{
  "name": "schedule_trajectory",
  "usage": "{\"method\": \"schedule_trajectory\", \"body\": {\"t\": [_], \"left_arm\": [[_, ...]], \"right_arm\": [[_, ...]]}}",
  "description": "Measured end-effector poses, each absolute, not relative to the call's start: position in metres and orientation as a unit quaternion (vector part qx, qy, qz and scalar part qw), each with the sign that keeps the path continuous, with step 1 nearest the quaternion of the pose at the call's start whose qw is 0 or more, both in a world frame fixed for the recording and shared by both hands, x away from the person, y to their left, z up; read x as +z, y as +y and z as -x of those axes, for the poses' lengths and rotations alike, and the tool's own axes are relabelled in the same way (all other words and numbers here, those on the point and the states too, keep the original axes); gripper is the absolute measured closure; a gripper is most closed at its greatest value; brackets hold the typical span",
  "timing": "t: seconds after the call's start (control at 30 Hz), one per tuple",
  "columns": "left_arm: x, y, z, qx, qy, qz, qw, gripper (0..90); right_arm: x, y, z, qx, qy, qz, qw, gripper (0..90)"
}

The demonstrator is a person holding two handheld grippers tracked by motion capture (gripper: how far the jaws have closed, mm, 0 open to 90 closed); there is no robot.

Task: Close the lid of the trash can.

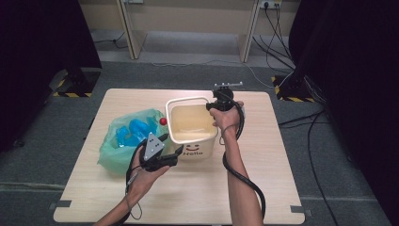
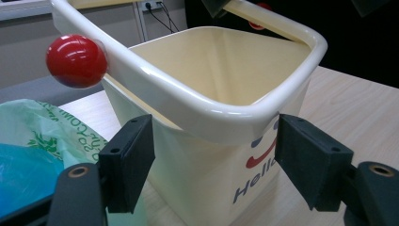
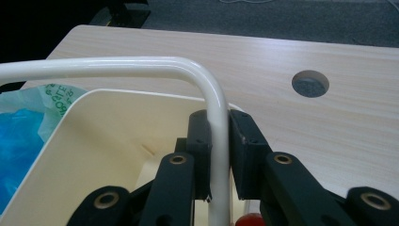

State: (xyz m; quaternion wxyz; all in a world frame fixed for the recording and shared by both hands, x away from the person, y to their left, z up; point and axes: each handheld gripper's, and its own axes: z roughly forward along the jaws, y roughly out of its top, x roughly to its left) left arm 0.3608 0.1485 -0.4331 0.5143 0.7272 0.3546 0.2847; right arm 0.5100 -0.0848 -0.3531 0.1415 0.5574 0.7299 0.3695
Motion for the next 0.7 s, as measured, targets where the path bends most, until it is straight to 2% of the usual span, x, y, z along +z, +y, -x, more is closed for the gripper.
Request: {"method": "schedule_trajectory", "body": {"t": [0.4,0.7], "left_arm": [[-0.437,0.151,-0.367,0.269,0.372,-0.721,0.519,29.4],[-0.439,0.154,-0.370,0.262,0.383,-0.718,0.519,30.8]], "right_arm": [[-0.365,-0.087,-0.515,0.360,0.721,-0.575,0.141,77.6],[-0.365,-0.087,-0.513,0.352,0.730,-0.561,0.170,75.2]]}}
